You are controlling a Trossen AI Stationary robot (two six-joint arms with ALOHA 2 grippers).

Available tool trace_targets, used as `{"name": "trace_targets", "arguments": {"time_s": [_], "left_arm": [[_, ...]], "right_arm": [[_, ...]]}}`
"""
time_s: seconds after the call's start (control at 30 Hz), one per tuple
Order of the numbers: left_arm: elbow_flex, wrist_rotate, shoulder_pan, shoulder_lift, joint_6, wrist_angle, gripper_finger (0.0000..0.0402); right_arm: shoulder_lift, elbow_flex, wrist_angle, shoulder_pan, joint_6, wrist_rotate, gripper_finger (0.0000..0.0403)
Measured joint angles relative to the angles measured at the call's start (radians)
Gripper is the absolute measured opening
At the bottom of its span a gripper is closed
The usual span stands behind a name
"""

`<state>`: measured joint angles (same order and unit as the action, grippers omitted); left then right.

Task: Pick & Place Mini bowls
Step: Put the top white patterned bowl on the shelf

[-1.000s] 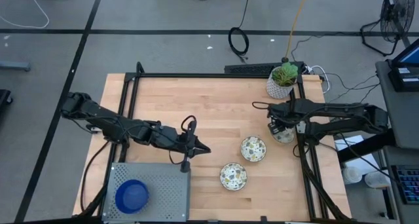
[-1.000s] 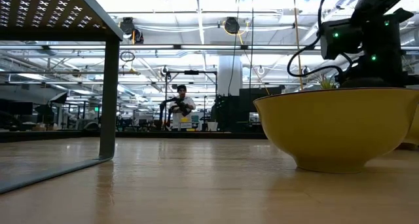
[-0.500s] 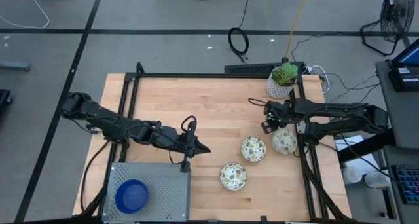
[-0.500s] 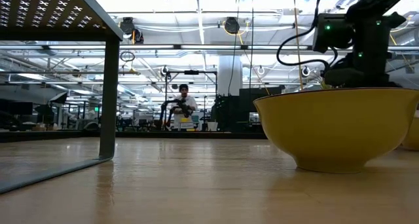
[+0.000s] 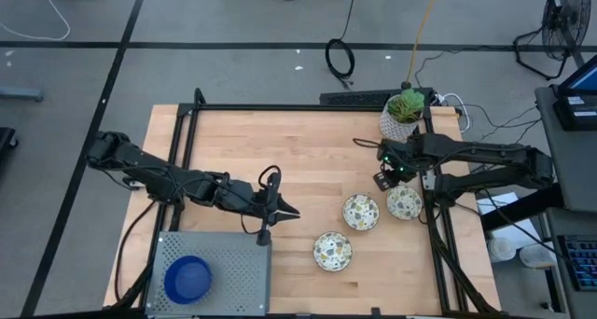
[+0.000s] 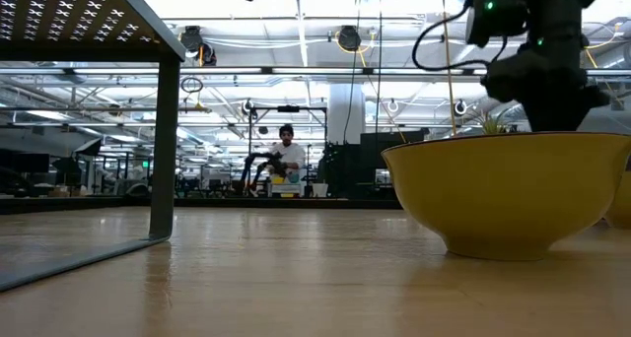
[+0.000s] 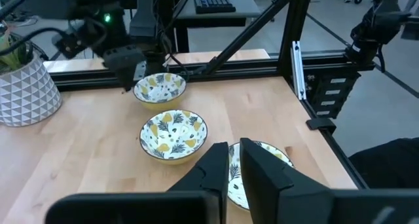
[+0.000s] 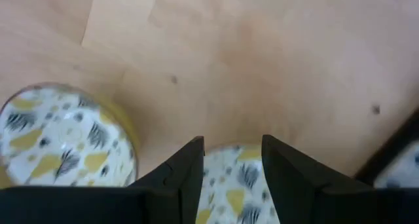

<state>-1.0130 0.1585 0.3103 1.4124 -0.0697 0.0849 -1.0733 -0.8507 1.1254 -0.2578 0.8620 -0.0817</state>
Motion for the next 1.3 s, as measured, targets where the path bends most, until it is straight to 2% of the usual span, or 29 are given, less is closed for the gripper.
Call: {"name": "trace_targets", "arguments": {"time_s": [0.27,0.43,0.6,0.73,1.1,1.2,1.3], "left_arm": [[0.0,0.0,0.0,0.0,-0.018,-0.007,0.0046],[0.0,0.0,0.0,0.0,-0.02,-0.008,0.0047],[0.0,0.0,0.0,0.0,-0.03,-0.011,0.0047],[0.0,0.0,0.0,0.0,-0.031,-0.013,0.0047],[0.0,0.0,0.0,0.0,-0.019,-0.015,0.0047],[0.0,0.0,0.0,0.0,-0.022,-0.015,0.0047],[0.0,0.0,0.0,0.0,-0.022,-0.015,0.0047]], "right_arm": [[-0.009,-0.015,0.035,0.258,0.2,0.0,0.0141],[-0.022,-0.015,0.001,0.446,0.338,0.029,0.0141],[-0.071,-0.015,-0.024,0.576,0.414,0.077,0.0141],[-0.132,0.004,-0.023,0.613,0.417,0.108,0.0141],[-0.231,0.049,-0.041,0.613,0.398,0.136,0.0138],[-0.237,0.06,-0.059,0.613,0.377,0.138,0.0121],[-0.238,0.063,-0.069,0.597,0.348,0.187,0.0085]]}}
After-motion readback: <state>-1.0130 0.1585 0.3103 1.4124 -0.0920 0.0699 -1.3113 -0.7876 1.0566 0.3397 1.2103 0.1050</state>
